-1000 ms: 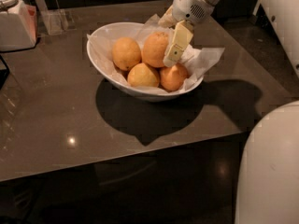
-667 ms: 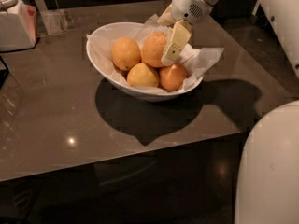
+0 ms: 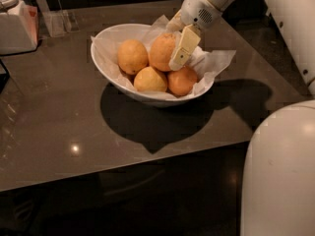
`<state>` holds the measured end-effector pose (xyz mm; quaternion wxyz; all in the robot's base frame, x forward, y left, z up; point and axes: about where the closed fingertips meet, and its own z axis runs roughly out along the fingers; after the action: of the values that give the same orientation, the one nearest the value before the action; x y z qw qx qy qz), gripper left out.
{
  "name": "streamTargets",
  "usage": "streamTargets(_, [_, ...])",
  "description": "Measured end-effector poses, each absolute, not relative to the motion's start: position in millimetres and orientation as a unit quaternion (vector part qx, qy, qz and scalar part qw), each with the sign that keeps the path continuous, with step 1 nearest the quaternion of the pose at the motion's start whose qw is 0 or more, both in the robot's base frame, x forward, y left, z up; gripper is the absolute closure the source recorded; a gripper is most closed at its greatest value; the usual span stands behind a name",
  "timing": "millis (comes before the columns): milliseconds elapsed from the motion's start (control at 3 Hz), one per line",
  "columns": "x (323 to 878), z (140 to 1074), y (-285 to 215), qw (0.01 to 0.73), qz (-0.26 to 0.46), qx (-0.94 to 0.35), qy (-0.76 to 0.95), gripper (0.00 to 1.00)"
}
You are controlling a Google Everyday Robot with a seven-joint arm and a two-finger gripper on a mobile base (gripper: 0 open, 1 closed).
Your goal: Pick orange from white bowl
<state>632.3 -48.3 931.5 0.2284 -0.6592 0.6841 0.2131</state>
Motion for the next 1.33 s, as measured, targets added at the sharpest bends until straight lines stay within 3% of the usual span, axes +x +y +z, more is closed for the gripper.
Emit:
streamTargets(333, [632.9,924.7,-49.4,0.225,0.224,-0.654,0.687,0.0])
streamTargets(1333, [632.9,924.6,-49.4,0.225,0.224,-0.654,0.687,0.66])
